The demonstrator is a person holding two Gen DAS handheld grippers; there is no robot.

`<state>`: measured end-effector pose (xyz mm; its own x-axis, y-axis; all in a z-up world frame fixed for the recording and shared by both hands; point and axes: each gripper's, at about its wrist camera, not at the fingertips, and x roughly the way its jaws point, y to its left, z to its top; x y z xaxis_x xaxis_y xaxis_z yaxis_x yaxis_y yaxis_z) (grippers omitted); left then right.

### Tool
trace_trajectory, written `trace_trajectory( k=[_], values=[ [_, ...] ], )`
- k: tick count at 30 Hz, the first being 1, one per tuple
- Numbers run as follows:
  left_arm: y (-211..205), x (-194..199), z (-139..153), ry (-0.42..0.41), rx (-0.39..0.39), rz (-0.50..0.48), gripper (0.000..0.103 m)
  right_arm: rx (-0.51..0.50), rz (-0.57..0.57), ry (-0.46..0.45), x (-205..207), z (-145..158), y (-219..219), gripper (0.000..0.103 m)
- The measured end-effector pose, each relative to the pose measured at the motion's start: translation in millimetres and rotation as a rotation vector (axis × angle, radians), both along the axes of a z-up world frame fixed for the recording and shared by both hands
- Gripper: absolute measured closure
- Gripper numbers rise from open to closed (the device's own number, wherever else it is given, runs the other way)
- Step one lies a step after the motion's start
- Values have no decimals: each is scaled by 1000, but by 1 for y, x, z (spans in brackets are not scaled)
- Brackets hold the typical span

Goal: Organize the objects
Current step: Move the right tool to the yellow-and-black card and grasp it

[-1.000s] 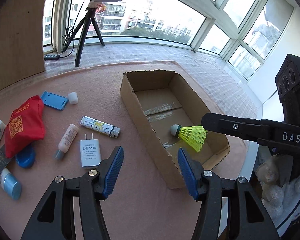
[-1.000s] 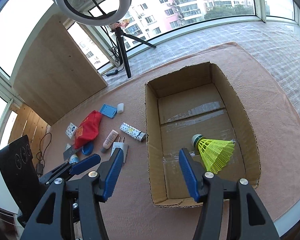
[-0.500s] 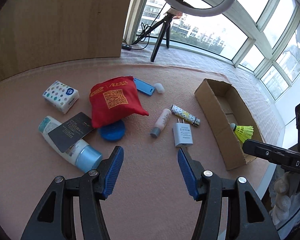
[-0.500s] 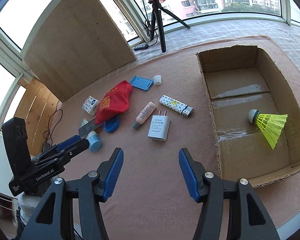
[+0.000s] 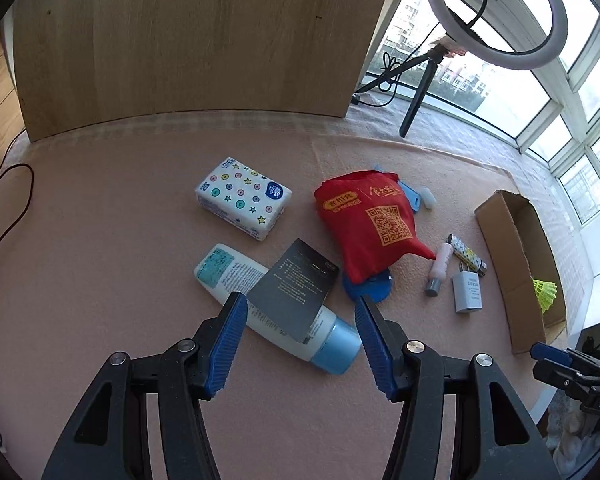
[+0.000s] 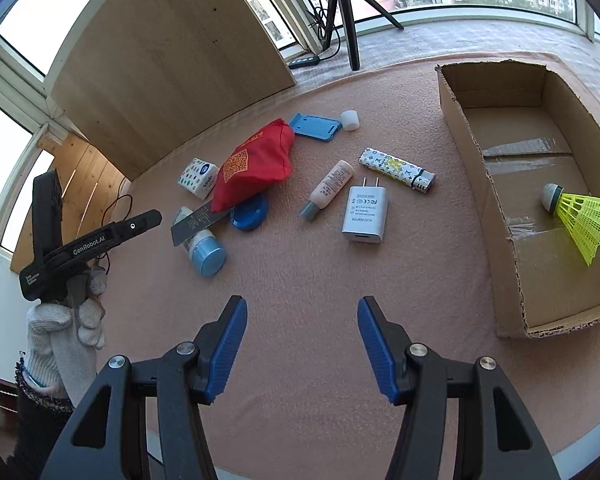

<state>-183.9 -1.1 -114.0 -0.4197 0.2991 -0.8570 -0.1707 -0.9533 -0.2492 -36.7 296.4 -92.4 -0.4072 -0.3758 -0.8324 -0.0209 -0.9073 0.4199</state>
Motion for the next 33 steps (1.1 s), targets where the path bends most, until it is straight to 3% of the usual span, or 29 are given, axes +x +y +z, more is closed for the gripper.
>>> trace_trajectory(
  k=[11,19,24,33],
  values=[
    [17,-61,-35,-97,-19,-43,44,3,-114,-60,19,-15,33,49],
    [16,-84,-56,-133,-53,0,58,9,-170,-73,29,-16,54,49],
    [19,-84,-68,-154,-84,-14,64,5,-178,-84,30,-18,59,49],
    [21,-52,-72,-172,9,-57,64,0,-135,-77,20,-17,45,49]
  ],
)
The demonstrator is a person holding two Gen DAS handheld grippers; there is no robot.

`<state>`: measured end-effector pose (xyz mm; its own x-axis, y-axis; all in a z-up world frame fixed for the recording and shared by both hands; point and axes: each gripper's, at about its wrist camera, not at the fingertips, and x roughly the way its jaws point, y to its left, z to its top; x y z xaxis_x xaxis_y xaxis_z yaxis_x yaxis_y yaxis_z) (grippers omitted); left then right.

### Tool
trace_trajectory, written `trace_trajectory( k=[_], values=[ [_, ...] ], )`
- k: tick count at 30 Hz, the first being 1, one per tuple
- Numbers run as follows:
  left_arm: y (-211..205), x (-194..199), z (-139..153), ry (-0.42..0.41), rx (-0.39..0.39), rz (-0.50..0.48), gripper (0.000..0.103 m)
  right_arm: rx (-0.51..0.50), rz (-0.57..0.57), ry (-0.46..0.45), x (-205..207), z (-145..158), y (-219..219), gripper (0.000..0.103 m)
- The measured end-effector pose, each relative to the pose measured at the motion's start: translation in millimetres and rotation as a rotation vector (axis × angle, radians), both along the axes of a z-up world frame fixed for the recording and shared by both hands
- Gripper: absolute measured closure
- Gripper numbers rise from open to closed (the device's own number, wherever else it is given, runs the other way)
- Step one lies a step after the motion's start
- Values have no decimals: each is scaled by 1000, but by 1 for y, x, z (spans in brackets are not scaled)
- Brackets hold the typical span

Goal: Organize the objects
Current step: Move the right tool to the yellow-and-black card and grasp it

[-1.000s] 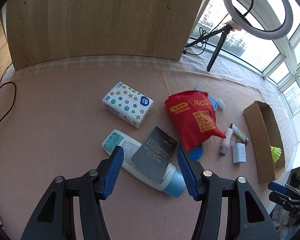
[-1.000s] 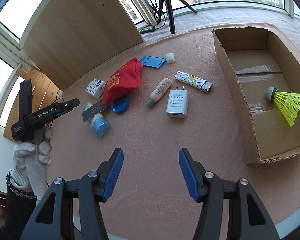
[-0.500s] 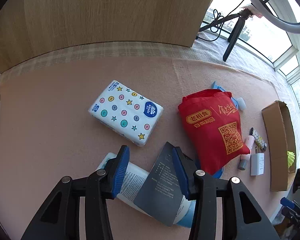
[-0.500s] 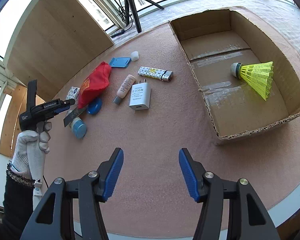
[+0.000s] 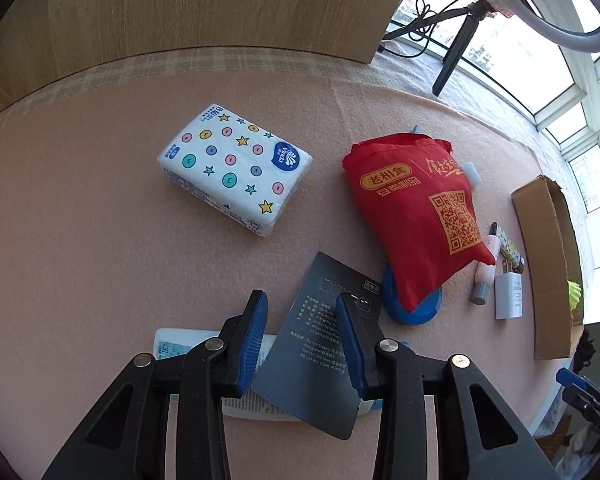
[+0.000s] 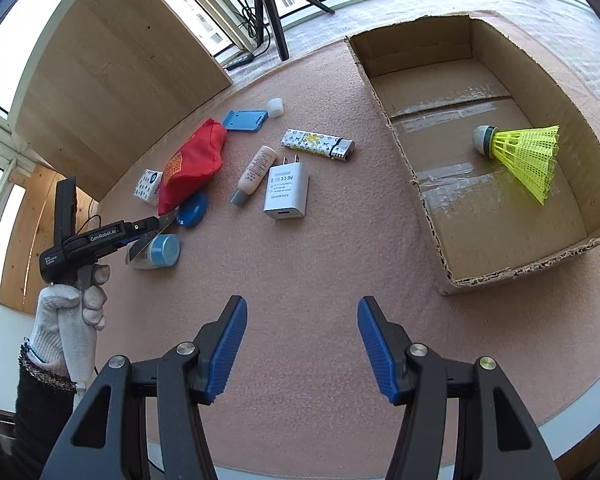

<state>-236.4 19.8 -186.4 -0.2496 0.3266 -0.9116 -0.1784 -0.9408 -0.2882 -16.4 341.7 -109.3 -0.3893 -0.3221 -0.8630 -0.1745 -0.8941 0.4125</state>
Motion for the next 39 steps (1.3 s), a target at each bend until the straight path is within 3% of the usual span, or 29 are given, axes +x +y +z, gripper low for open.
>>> trace_trajectory(
  k=[10,20,25,34,39],
  values=[
    [19,66,-5,-30,121,-32,64,-14,69,-1,-10,-6,-26,49],
    [54,116,-4,-44,117,-147,64,-11,94,-7,-10,-10,-33,49],
    [78,131,9,-46,128,-247,50,-15,87,-7,-8,-11,-28,49],
    [125,136,0,-63,102,-304,50,-12,73,-4,-6,-10,-20,49],
    [151,143,20,-21,173,-349,50,-5,53,-10,-4,-12,-8,49]
  ],
)
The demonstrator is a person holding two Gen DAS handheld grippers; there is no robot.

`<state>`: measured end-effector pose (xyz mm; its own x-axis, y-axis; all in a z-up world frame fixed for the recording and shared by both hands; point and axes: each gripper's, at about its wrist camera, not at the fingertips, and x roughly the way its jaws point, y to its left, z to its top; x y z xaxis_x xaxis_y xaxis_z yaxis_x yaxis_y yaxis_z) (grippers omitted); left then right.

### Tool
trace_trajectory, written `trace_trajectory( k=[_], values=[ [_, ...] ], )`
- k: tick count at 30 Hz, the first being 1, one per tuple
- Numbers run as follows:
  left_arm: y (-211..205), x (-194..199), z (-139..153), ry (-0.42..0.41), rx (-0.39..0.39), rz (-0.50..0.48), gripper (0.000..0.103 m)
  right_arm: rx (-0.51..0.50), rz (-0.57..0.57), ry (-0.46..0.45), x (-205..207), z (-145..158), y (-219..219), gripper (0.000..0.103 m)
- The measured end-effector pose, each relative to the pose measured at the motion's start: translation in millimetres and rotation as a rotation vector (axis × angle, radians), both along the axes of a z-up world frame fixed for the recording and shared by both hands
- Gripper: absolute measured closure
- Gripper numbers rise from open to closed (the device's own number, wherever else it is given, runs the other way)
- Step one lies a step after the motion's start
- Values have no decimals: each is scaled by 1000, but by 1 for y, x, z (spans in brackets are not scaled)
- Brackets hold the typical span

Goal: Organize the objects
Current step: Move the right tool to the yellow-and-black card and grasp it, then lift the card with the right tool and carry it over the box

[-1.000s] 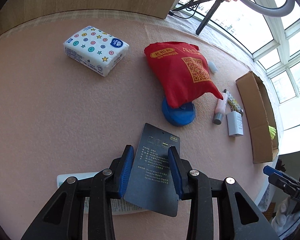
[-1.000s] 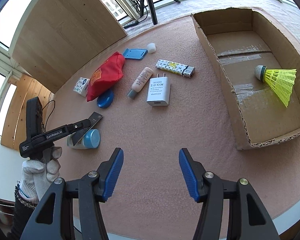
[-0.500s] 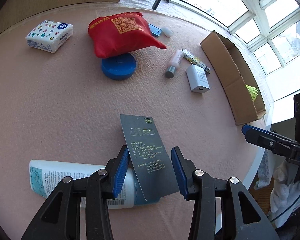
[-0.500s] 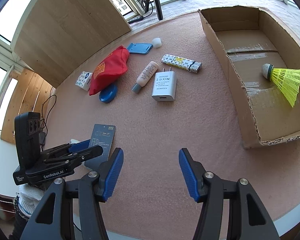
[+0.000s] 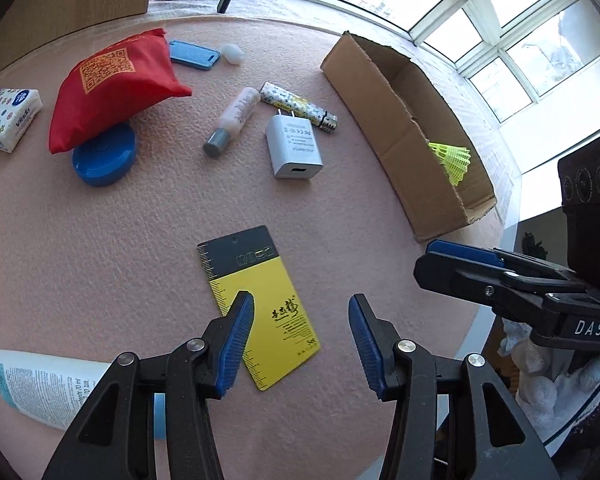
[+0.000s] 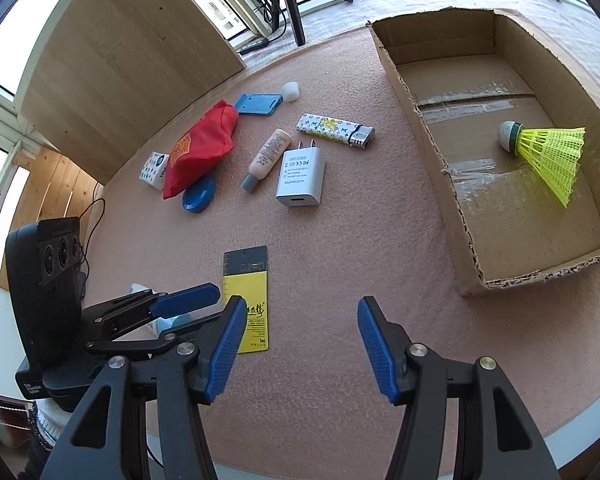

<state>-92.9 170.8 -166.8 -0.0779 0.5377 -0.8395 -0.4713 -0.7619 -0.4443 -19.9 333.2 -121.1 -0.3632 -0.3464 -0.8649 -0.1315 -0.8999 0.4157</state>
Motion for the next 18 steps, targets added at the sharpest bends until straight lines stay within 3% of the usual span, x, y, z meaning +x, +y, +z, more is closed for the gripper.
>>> trace_trajectory(
  k=[4,9,18],
  values=[
    [-1,-2,7,34,-49,10,50,5,2,2,0,0,4,49],
    [-42,-5,11,88,-142,79,50,35,55,6,-5,-3,-8,49],
    [-124,14,27,128,-152,217,50,108,191,-23,-29,-27,-64,49]
  ],
)
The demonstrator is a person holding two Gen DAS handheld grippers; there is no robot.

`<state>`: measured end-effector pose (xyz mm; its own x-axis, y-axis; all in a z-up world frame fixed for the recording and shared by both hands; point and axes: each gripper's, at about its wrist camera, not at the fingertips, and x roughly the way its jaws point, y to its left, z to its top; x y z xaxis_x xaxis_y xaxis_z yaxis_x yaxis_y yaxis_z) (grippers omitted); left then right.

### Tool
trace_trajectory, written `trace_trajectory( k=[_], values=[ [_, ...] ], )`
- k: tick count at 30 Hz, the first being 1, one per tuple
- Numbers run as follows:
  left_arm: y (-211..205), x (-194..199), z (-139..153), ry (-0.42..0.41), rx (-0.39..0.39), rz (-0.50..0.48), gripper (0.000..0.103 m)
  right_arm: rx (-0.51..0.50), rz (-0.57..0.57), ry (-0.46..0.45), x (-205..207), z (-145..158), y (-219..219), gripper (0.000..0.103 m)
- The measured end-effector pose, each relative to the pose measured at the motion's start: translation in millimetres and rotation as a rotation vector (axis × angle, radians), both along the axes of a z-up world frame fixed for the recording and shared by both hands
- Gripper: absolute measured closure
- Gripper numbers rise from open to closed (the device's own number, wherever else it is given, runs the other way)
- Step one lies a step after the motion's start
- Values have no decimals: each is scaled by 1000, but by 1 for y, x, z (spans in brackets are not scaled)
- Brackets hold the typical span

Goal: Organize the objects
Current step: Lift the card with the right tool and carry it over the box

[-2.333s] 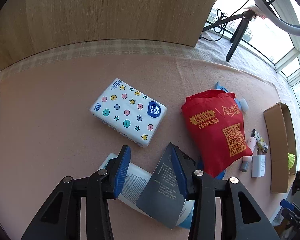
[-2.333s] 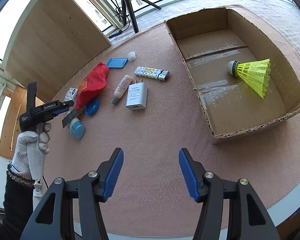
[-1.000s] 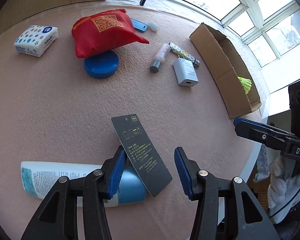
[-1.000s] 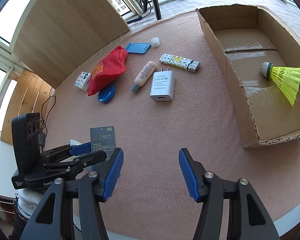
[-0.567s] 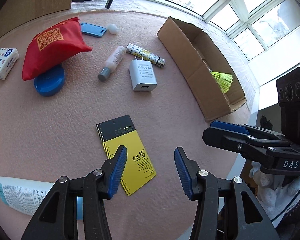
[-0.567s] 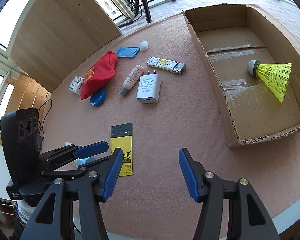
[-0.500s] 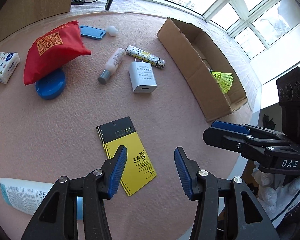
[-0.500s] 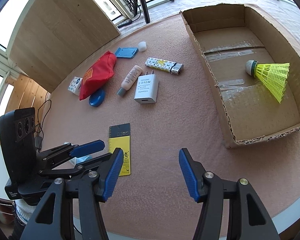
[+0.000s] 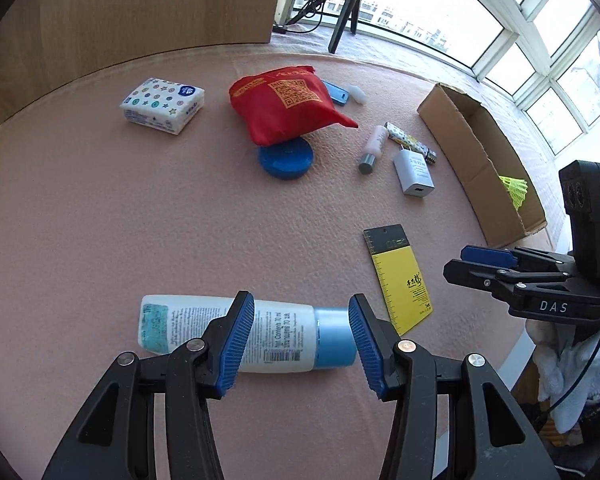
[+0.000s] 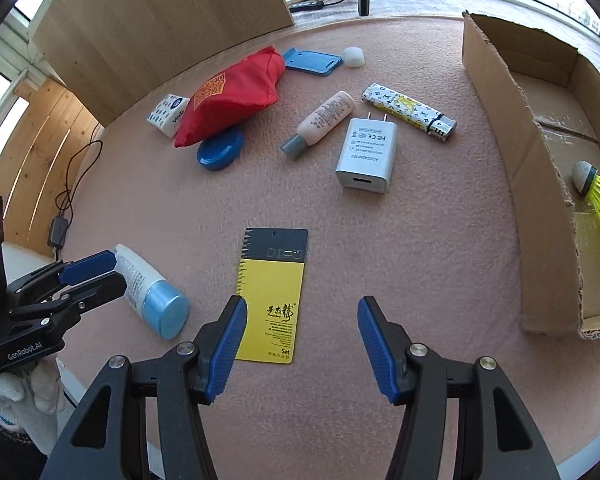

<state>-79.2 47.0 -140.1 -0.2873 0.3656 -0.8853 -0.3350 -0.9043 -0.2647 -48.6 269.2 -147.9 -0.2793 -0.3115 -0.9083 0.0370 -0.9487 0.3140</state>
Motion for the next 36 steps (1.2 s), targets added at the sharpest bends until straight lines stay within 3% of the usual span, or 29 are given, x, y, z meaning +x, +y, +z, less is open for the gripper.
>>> trace_trajectory(
  k=[8,12,24,29,36],
  values=[
    [-37,32,4,54,-77,31,45,67,-7,-92,-22,-22,-27,46],
    [-54,43,2,54,-68,40,44,112,1,-108,-26,-22,-41,43],
    [-78,47,-9,32,-44,50,43,327,131,-54,-11,-26,-83,43],
    [-83,45,-9,27,-32,45,42,327,126,-42,-7,-23,-78,55],
    [-84,41,-10,18,-10,43,42,295,92,-37,2,-18,-67,55]
  ],
)
